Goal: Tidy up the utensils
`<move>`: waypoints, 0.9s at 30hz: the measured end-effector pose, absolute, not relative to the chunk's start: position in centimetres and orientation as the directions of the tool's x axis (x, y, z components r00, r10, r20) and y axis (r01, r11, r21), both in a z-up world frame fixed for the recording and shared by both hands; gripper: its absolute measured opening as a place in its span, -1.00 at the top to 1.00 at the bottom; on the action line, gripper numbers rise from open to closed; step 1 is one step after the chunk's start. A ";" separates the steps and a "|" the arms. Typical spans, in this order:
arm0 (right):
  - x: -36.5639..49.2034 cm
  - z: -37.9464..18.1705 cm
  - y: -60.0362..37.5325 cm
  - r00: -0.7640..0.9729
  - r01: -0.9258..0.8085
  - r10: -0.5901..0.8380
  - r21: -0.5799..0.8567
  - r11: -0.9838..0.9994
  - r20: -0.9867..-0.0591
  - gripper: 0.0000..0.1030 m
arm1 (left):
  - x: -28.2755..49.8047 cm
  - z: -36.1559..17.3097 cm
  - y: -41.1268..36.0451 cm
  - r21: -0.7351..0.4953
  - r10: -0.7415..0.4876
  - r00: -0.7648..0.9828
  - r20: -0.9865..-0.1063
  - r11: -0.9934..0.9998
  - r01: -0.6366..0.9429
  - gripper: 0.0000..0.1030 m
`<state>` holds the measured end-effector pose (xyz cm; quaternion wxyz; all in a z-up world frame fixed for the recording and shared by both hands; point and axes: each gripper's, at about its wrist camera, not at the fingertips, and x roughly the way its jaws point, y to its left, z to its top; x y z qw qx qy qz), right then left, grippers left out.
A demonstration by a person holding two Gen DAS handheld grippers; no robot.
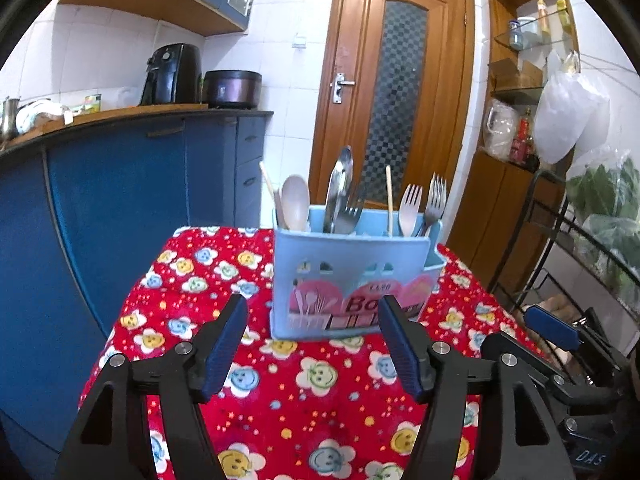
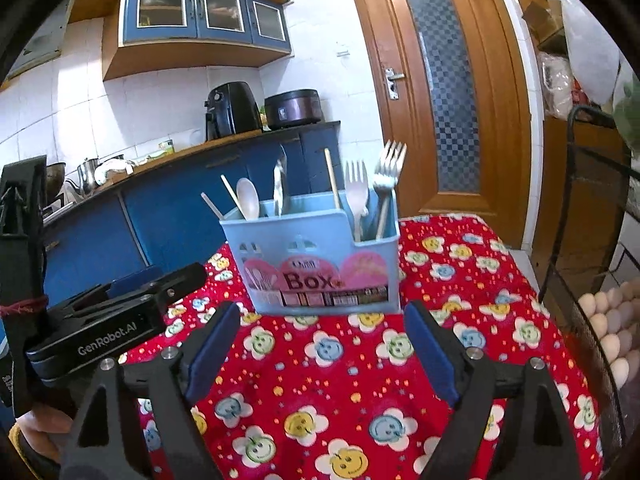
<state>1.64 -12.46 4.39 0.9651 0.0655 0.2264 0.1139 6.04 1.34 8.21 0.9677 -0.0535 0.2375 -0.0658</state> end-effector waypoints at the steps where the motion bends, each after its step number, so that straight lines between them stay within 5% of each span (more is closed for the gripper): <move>1: 1.6 4.1 -12.6 0.871 -0.186 0.247 0.180 0.966 -0.425 -0.67 | 5.9 7.9 1.4 -0.137 -0.152 0.877 -0.455 0.986 0.099 -0.34; 27: 1.1 0.0 -13.3 0.867 -0.132 0.198 0.174 0.976 -0.457 -0.73 | 4.8 2.6 -0.3 -0.081 -0.096 0.863 -0.496 0.995 0.065 -0.34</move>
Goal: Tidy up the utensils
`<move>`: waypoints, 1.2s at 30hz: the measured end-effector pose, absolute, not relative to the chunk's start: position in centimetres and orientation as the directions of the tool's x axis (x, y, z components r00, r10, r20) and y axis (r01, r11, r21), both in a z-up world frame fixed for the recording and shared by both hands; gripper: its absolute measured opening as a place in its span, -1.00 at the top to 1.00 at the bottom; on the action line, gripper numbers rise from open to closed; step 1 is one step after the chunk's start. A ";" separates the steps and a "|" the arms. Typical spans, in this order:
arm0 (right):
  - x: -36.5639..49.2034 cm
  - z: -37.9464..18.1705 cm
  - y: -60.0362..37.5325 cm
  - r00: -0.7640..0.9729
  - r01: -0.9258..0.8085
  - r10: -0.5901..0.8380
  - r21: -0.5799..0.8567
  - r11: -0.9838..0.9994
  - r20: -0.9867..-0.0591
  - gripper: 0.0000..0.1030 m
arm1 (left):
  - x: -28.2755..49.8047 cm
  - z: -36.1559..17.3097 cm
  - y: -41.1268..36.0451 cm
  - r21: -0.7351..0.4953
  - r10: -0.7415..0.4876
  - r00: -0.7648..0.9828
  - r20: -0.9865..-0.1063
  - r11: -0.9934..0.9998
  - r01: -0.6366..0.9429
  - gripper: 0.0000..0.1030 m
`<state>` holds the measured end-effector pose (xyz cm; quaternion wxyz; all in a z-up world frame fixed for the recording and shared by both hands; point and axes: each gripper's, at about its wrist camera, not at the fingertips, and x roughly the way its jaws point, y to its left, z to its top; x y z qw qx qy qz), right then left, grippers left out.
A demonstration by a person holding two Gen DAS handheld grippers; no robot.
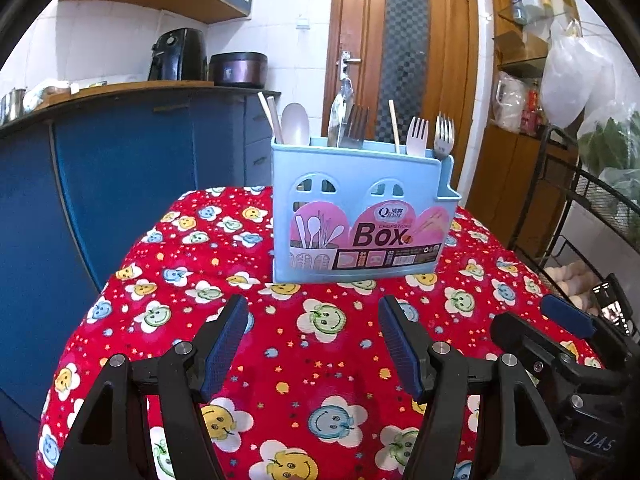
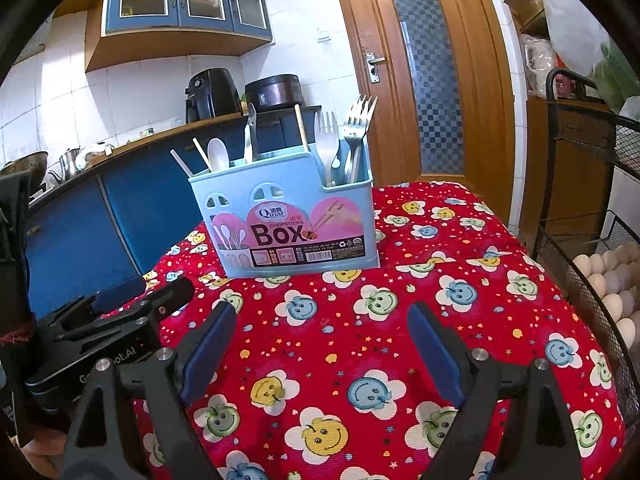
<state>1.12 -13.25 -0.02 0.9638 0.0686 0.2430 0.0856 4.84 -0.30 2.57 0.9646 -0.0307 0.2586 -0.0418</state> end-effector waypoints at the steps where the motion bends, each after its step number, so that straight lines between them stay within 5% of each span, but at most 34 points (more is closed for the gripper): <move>1: 1.1 0.0 -13.3 0.867 -0.132 0.198 0.173 0.976 -0.457 -0.73 | 4.8 2.5 -0.3 -0.079 -0.093 0.864 -0.495 0.995 0.062 -0.34; 36: 1.1 -0.1 -13.2 0.867 -0.129 0.196 0.173 0.976 -0.458 -0.74 | 4.4 2.7 -0.1 -0.073 -0.073 0.876 -0.477 0.996 0.043 -0.34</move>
